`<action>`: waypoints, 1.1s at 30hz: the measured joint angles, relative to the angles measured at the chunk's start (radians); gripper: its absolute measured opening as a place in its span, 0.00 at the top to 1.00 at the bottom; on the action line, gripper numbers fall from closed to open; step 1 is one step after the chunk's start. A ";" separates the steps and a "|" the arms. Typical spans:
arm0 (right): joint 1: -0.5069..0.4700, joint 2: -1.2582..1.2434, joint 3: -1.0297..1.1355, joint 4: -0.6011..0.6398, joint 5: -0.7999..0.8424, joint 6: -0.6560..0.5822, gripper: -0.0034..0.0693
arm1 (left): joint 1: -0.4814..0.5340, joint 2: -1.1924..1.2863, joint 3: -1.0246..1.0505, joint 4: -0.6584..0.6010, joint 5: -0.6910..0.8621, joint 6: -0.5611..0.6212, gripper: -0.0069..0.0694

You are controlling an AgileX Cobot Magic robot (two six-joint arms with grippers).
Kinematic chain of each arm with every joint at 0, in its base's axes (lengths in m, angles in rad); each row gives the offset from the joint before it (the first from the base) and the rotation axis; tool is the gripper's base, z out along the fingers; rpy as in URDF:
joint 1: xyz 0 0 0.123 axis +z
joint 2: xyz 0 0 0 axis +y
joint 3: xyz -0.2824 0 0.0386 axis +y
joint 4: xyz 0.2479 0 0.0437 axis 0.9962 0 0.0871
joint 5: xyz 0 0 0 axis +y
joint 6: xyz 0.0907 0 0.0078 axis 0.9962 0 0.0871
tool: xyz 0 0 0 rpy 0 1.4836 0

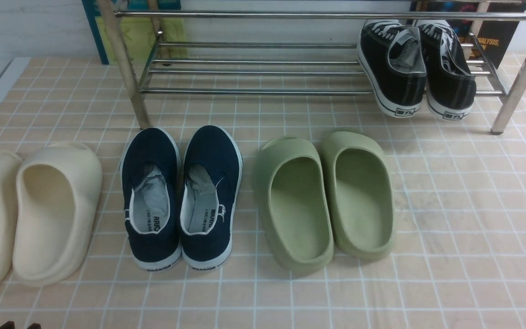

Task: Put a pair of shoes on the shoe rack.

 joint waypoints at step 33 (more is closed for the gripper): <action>0.000 -1.102 1.944 -0.181 -1.637 -0.032 0.97 | 0.000 0.000 0.000 0.000 0.000 0.000 0.60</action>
